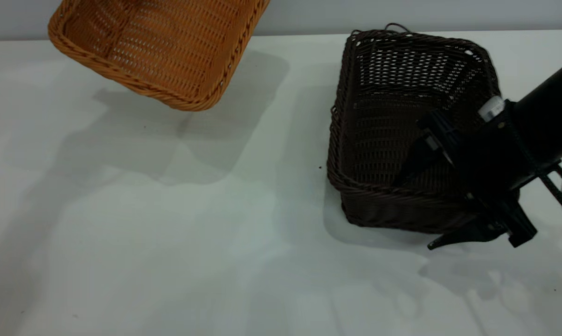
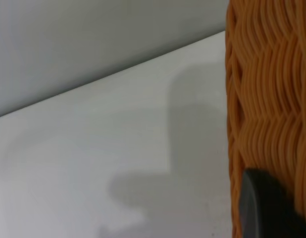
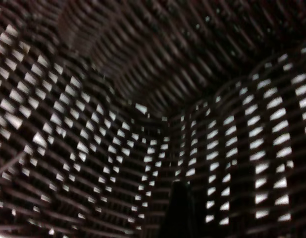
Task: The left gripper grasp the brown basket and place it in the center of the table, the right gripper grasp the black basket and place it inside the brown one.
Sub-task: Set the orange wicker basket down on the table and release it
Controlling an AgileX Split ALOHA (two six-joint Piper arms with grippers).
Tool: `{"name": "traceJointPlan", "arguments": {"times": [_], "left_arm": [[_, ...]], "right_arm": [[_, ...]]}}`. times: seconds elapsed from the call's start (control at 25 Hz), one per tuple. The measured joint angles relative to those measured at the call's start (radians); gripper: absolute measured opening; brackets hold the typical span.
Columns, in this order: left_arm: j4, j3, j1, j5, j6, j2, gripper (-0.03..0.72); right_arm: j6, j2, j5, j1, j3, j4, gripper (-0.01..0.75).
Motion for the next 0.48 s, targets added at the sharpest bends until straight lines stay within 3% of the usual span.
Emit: {"name": "traceJointPlan", "arguments": {"times": [0.16,0.36,0.48], "left_arm": [[0.001,0.0,0.0,0.007,0.014,0.0,0.081],[0.001,0.0,0.0,0.029,0.015,0.0,0.081],[0.001,0.0,0.0,0.063,0.026,0.0,0.081]], "right_arm": [[-0.05,0.032,-0.04,0.0,-0.058,0.014,0.451],[-0.108,0.034,-0.059,-0.061,-0.079,0.001,0.126],[-0.208,0.026,-0.024,-0.148,-0.091,-0.108,0.083]]}}
